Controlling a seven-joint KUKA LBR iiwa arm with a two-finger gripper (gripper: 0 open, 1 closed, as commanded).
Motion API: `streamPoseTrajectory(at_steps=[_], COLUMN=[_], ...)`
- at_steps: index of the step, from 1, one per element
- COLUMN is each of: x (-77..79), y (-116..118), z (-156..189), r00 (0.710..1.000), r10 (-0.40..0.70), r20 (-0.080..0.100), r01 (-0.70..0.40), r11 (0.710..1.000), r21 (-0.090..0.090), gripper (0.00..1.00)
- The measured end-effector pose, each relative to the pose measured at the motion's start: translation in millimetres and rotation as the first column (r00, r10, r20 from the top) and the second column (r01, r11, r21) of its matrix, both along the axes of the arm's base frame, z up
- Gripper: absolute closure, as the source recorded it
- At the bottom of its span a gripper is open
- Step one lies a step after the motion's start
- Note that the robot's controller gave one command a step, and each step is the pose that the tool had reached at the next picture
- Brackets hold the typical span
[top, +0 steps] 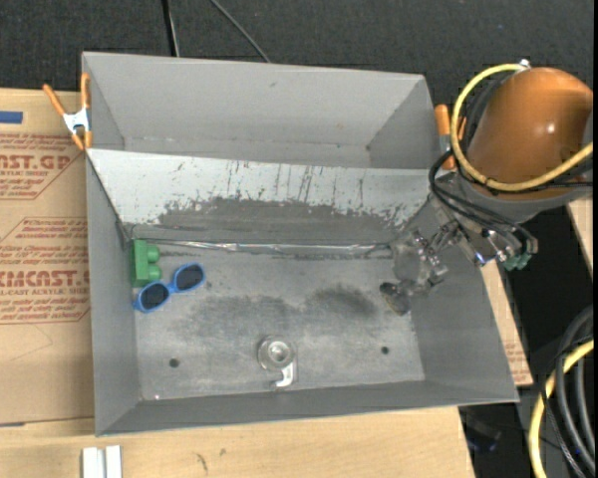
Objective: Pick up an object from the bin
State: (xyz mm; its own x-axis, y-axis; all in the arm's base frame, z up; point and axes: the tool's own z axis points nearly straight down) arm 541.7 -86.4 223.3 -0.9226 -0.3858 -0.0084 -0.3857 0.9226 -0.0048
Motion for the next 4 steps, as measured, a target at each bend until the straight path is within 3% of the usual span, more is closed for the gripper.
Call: streamPoseTrajectory(at_steps=[1, 2, 3, 4], x=[-5.2, -3.9, -18.3, 37.5], y=[8, 7, -28, -64], z=[-52, -49, -145, -154], r00=[0.999, 0.999, 0.984, 1.000], r10=[-0.035, -0.035, -0.177, 0.030], r20=[-0.013, -0.008, -0.016, -0.009], r01=[0.035, 0.035, 0.177, -0.030], r11=[0.999, 0.999, 0.984, 1.000], r21=[0.004, 0.002, 0.002, 0.005], gripper=[1.00, 0.00, 0.00, 0.00])
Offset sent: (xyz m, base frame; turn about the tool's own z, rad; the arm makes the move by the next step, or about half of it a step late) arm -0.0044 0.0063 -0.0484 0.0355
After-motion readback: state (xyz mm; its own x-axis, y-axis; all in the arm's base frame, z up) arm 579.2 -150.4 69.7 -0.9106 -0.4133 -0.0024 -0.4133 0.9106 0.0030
